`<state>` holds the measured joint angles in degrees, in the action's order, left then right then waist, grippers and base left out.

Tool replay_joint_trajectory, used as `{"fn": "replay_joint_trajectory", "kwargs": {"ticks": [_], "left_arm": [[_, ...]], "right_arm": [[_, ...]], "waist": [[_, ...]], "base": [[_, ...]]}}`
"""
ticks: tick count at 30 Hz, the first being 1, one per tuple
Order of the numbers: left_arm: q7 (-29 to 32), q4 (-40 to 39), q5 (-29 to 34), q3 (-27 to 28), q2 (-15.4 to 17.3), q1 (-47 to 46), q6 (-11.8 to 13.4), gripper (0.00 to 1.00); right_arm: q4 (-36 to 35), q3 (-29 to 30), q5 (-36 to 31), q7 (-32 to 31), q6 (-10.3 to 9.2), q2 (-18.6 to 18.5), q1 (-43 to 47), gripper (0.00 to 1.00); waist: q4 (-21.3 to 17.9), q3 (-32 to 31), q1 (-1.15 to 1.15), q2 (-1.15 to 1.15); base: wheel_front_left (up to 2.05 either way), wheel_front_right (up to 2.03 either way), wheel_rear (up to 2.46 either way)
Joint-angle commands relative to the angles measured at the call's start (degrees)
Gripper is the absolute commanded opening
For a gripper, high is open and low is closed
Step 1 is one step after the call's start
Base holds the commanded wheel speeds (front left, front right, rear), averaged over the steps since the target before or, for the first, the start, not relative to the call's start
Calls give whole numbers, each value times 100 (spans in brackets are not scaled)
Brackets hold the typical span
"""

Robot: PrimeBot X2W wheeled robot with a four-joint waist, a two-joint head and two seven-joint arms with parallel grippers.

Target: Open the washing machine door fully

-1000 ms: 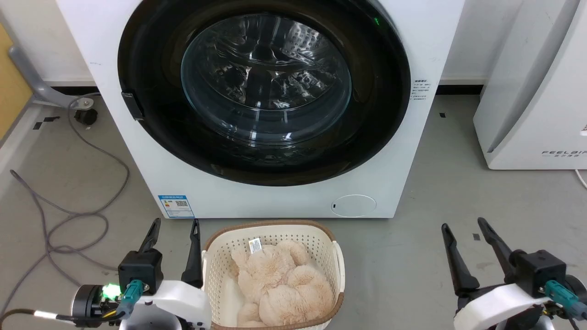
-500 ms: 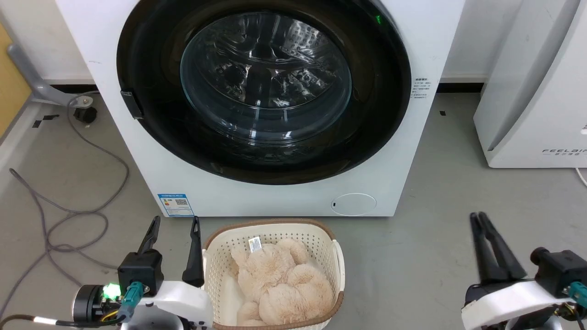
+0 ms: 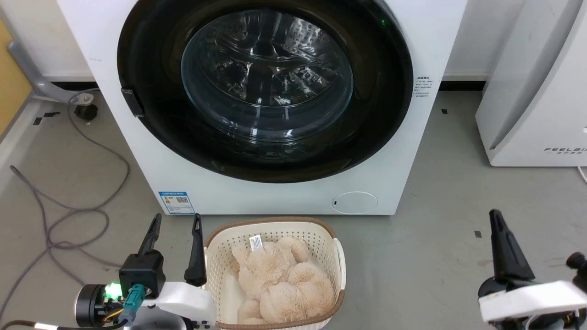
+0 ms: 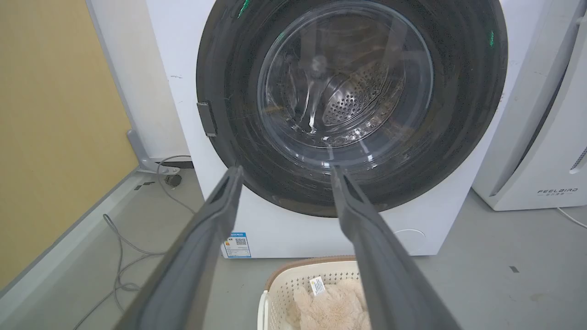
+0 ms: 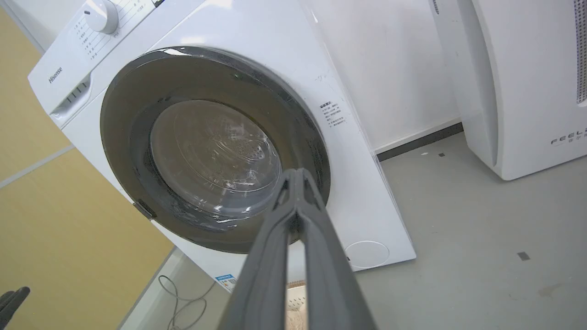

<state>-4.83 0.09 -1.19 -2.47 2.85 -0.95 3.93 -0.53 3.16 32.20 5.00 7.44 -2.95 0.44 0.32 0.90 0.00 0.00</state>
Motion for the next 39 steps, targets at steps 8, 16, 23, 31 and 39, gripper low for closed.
{"fn": "replay_joint_trajectory", "kwargs": {"ticks": [8, 16, 23, 31, 39], "left_arm": [[-160, -64, -45, -31, 2, -125, 98, 100], [-243, -109, -51, -58, 2, -223, 149, 100], [-339, -179, -33, -53, 2, -395, 192, 100], [-423, -256, -41, -52, 2, -591, 250, 100], [-519, -332, -66, -100, 2, -811, 327, 100]], "right_arm": [[265, 114, 1355, 66, 2, 3, -509, 0], [751, 433, 2145, -134, 2, -141, -1067, 0], [1444, 532, 2788, -315, 2, -433, -1969, 0], [2156, 524, 3240, -356, 3, -753, -2938, 0], [2848, 241, 3491, -454, 3, -1035, -4082, 0]], "waist": [[17, 119, 0, 0], [52, 297, 0, 0], [110, 601, 0, 0], [193, 919, 0, 0], [294, 1282, 0, 0]], "base": [[0, 0, 0], [0, 0, 0], [0, 0, 0], [0, 0, 0], [0, 0, 0]]}}
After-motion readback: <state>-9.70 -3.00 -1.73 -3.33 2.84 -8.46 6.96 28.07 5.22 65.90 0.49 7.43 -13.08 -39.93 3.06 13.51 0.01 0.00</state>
